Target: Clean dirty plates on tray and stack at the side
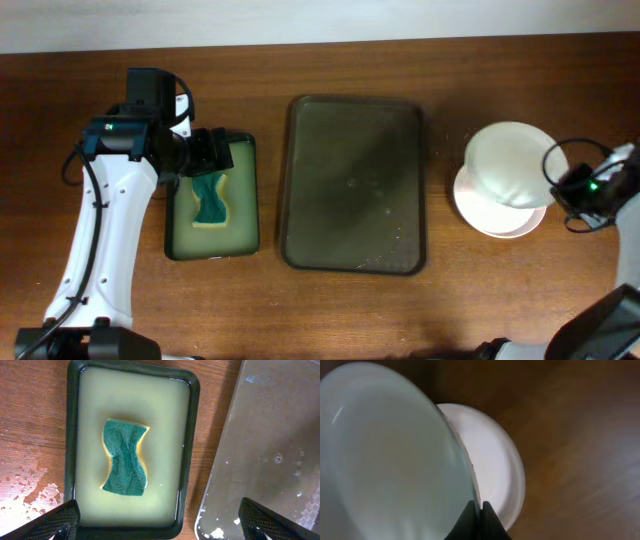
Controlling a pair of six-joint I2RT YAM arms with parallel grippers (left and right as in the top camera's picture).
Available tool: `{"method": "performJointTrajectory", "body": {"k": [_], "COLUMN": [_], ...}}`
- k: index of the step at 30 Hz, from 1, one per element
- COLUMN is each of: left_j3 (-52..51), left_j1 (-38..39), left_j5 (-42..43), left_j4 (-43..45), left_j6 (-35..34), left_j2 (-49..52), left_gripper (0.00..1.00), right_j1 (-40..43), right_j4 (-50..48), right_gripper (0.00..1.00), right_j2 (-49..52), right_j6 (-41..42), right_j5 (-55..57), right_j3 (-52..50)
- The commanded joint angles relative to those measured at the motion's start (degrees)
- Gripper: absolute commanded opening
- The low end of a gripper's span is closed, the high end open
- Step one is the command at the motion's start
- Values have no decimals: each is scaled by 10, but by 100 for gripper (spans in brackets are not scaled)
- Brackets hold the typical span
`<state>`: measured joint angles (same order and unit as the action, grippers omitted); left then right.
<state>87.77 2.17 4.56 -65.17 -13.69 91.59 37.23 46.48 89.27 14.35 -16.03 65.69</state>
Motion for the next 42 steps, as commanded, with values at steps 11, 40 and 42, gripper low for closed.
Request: {"method": "performJointTrajectory", "body": {"k": [11, 40, 42], "left_j3": [6, 6, 6], "left_j1": [-1, -1, -1], "left_j5": [6, 6, 6], "left_j4": [0, 0, 0], "left_j6": [2, 2, 2], "left_j2": [-2, -2, -2], "left_gripper": [99, 99, 99], "right_j1": [-99, -397, -398], "right_j4": [82, -325, -440], "right_gripper": [45, 98, 98], "right_j2": [-86, -891, -891], "right_j6": [-65, -235, -231], "right_j5": [-105, 43, 42], "right_j3": [6, -592, -654]}}
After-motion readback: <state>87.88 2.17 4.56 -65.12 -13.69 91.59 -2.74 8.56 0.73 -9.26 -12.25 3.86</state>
